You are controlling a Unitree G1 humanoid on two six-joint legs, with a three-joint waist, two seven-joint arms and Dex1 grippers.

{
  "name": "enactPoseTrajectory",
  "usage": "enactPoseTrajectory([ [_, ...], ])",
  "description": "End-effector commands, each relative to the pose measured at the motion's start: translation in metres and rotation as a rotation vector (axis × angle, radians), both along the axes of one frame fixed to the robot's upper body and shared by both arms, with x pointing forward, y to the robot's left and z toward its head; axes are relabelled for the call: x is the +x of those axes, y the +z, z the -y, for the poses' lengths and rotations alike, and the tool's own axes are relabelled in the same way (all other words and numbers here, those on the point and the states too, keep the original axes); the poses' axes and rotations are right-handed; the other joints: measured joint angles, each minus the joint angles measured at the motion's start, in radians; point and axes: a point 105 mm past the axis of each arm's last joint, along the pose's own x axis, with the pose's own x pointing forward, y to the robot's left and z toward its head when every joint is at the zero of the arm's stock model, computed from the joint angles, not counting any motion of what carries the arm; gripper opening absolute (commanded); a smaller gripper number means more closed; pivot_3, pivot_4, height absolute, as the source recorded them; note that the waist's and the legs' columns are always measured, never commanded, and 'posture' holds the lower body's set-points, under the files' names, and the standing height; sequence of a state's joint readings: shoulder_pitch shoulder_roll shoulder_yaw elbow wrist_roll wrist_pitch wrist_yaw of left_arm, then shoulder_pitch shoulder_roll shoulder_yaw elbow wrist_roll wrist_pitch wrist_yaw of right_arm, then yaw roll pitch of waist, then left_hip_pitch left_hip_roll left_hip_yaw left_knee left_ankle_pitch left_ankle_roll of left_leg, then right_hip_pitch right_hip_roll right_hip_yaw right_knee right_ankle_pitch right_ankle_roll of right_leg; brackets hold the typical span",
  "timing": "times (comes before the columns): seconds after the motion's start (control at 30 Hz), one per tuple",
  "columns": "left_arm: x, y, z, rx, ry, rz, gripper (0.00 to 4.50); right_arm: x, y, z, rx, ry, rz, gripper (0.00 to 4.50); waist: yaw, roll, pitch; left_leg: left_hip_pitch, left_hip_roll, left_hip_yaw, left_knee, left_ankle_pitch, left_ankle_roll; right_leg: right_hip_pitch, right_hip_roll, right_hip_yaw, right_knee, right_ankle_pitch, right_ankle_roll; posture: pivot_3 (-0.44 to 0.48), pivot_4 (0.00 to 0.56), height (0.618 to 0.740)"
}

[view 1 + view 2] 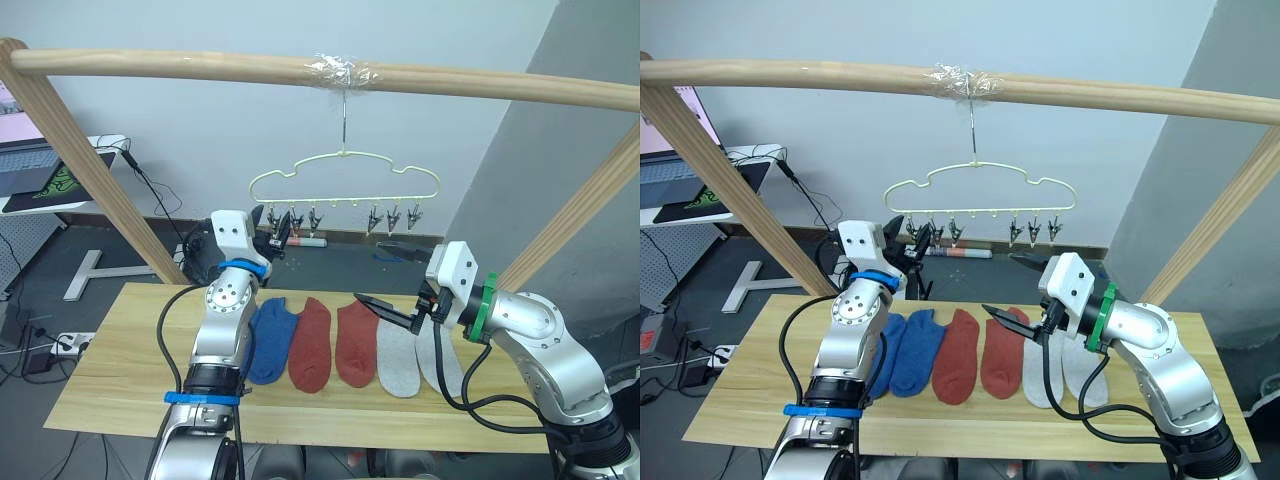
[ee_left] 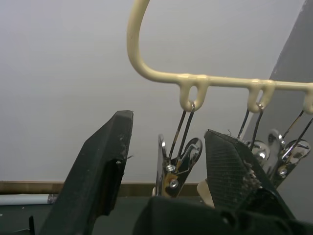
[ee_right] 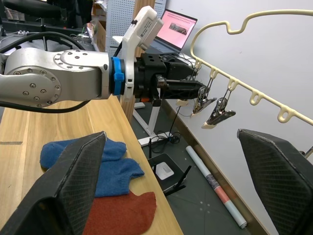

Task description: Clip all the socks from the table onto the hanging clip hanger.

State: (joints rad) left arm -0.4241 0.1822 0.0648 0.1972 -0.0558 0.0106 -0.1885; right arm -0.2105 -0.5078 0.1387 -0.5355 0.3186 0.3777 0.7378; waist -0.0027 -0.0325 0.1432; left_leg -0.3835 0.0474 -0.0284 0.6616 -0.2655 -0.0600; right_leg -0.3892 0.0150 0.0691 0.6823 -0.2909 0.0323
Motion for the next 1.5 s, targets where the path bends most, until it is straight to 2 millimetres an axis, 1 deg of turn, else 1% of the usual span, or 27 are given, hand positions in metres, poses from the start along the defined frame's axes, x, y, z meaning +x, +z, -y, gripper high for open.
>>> enactPoseTrajectory([
  [0.03, -0.001, 0.020, 0.005, -0.005, -0.021, 0.073, 1.55, -0.002, 0.013, 0.000, 0.021, 0.008, 0.052, 4.50, 0.000, 0.000, 0.000, 0.000, 0.000, 0.000, 0.000, 0.000, 0.000, 0.000, 0.000, 0.000, 0.000, 0.000, 0.000, 0.006, 0.117, 0.710],
  [0.13, -0.002, 0.019, 0.004, -0.006, -0.026, 0.066, 0.63, -0.002, 0.012, -0.001, 0.022, 0.009, 0.050, 4.50, 0.000, 0.000, 0.000, 0.000, 0.000, 0.000, 0.000, 0.000, 0.000, 0.000, 0.000, 0.000, 0.000, 0.000, 0.000, 0.006, 0.118, 0.710],
  [0.23, -0.002, 0.017, 0.003, -0.004, -0.027, 0.059, 0.08, -0.001, 0.008, 0.001, 0.008, -0.004, 0.031, 4.50, 0.000, 0.000, 0.000, 0.000, 0.000, 0.000, 0.000, 0.000, 0.000, 0.000, 0.000, 0.000, 0.000, 0.000, 0.000, 0.007, 0.120, 0.710],
  [0.27, -0.003, 0.017, 0.003, -0.005, -0.029, 0.058, 0.01, 0.003, 0.002, 0.005, -0.008, -0.031, 0.005, 4.50, 0.000, 0.000, 0.000, 0.000, 0.000, 0.000, 0.000, 0.000, 0.000, 0.000, 0.000, 0.000, 0.000, 0.000, 0.000, 0.009, 0.121, 0.710],
  [0.3, -0.003, 0.018, 0.004, -0.004, -0.031, 0.058, 0.01, 0.009, -0.005, 0.012, -0.026, -0.082, -0.010, 4.50, 0.000, 0.000, 0.000, 0.000, 0.000, 0.000, 0.000, 0.000, 0.000, 0.000, 0.000, 0.000, 0.000, 0.000, 0.000, 0.009, 0.121, 0.710],
  [0.37, -0.004, 0.019, 0.004, 0.003, -0.040, 0.061, 0.01, 0.018, -0.030, 0.030, -0.099, -0.185, -0.044, 4.50, 0.000, 0.000, 0.000, 0.000, 0.000, 0.000, 0.000, 0.000, 0.000, 0.000, 0.000, 0.000, 0.000, 0.000, 0.000, 0.015, 0.129, 0.710],
  [0.4, -0.004, 0.019, 0.004, 0.007, -0.044, 0.063, 0.01, 0.020, -0.038, 0.036, -0.126, -0.212, -0.048, 4.50, 0.001, -0.001, 0.000, 0.000, 0.000, 0.000, 0.000, 0.000, 0.000, 0.000, 0.000, 0.000, -0.001, 0.000, 0.000, 0.016, 0.132, 0.710],
  [0.47, -0.006, 0.020, 0.005, 0.022, -0.056, 0.066, 0.01, 0.028, -0.055, 0.051, -0.148, -0.330, -0.076, 4.50, 0.002, -0.001, 0.001, 0.000, 0.000, 0.000, 0.000, 0.000, 0.000, 0.000, -0.001, 0.000, -0.001, 0.000, 0.000, 0.020, 0.136, 0.710],
  [0.57, -0.008, 0.020, 0.007, 0.031, -0.078, 0.062, 0.01, 0.040, -0.093, 0.083, -0.221, -0.542, -0.135, 4.50, 0.001, 0.000, 0.003, 0.000, 0.000, 0.001, 0.000, 0.000, 0.000, 0.000, -0.001, 0.001, 0.000, 0.000, 0.000, 0.021, 0.141, 0.710],
  [0.6, -0.009, 0.019, 0.007, 0.031, -0.082, 0.061, 0.01, 0.041, -0.102, 0.089, -0.238, -0.582, -0.147, 4.50, 0.001, -0.001, 0.003, 0.000, 0.000, 0.001, 0.000, 0.000, 0.000, 0.000, -0.001, 0.001, -0.001, 0.000, 0.000, 0.021, 0.143, 0.710],
  [0.67, -0.009, 0.019, 0.007, 0.030, -0.085, 0.055, 0.01, 0.046, -0.115, 0.097, -0.187, -0.673, -0.204, 4.50, 0.000, 0.000, 0.004, 0.000, 0.000, 0.001, 0.000, 0.000, 0.000, 0.000, -0.001, 0.001, -0.001, 0.000, 0.000, 0.020, 0.144, 0.710],
  [0.77, -0.010, 0.018, 0.008, 0.033, -0.091, 0.050, 0.01, 0.051, -0.128, 0.105, -0.137, -0.768, -0.268, 4.50, -0.001, 0.003, 0.007, 0.000, 0.000, 0.001, 0.000, 0.000, 0.000, 0.000, 0.000, 0.001, 0.000, 0.000, 0.000, 0.021, 0.146, 0.710],
  [0.83, -0.010, 0.019, 0.009, 0.044, -0.101, 0.052, 0.01, 0.055, -0.144, 0.114, -0.141, -0.862, -0.326, 4.50, -0.001, 0.004, 0.007, 0.000, 0.000, 0.001, 0.000, 0.000, 0.000, 0.000, 0.000, 0.001, 0.000, 0.000, 0.000, 0.024, 0.147, 0.710],
  [0.9, -0.009, 0.020, 0.009, 0.043, -0.103, 0.050, 0.01, 0.062, -0.157, 0.125, -0.086, -0.997, -0.399, 4.50, -0.001, 0.005, 0.008, 0.000, 0.000, 0.001, 0.000, 0.000, 0.000, 0.000, 0.000, 0.001, 0.000, 0.000, 0.000, 0.024, 0.147, 0.710],
  [1.0, -0.009, 0.020, 0.008, 0.047, -0.102, 0.049, 0.01, 0.063, -0.170, 0.121, -0.072, -1.039, -0.469, 4.50, -0.001, 0.006, 0.010, 0.000, 0.000, 0.001, 0.000, 0.000, 0.000, 0.000, 0.000, 0.001, 0.000, 0.000, 0.000, 0.028, 0.146, 0.710],
  [1.13, -0.008, 0.020, 0.006, 0.048, -0.099, 0.045, 0.01, 0.064, -0.180, 0.123, -0.055, -1.100, -0.516, 4.50, -0.001, 0.007, 0.010, 0.000, 0.000, 0.001, -0.001, 0.000, 0.000, 0.000, 0.000, 0.001, -0.001, 0.000, 0.000, 0.028, 0.146, 0.710],
  [1.27, -0.008, 0.019, 0.004, 0.053, -0.096, 0.043, 0.01, 0.065, -0.192, 0.113, -0.030, -1.135, -0.600, 4.50, -0.003, 0.008, 0.011, 0.000, 0.000, 0.001, -0.001, 0.000, 0.000, 0.000, 0.000, 0.001, -0.001, 0.000, 0.000, 0.028, 0.146, 0.710],
  [1.33, -0.009, 0.018, 0.003, 0.057, -0.096, 0.041, 0.01, 0.063, -0.202, 0.105, -0.011, -1.152, -0.672, 4.50, -0.004, 0.009, 0.011, 0.000, 0.000, 0.001, -0.001, 0.000, 0.000, 0.000, 0.000, 0.001, 0.000, 0.000, 0.000, 0.042, 0.144, 0.710],
  [1.4, -0.009, 0.018, 0.003, 0.058, -0.097, 0.040, 0.01, 0.061, -0.207, 0.101, 0.003, -1.162, -0.715, 4.50, -0.003, 0.009, 0.011, 0.000, 0.000, 0.001, -0.001, 0.000, 0.000, 0.000, 0.000, 0.001, 0.000, 0.000, 0.000, 0.044, 0.142, 0.710],
  [1.5, -0.009, 0.017, 0.002, 0.059, -0.094, 0.039, 0.00, 0.060, -0.211, 0.099, 0.018, -1.183, -0.747, 3.89, -0.003, 0.009, 0.011, 0.000, 0.000, 0.001, -0.001, 0.000, 0.000, 0.000, 0.000, 0.001, 0.000, 0.000, 0.000, 0.046, 0.141, 0.710],
])
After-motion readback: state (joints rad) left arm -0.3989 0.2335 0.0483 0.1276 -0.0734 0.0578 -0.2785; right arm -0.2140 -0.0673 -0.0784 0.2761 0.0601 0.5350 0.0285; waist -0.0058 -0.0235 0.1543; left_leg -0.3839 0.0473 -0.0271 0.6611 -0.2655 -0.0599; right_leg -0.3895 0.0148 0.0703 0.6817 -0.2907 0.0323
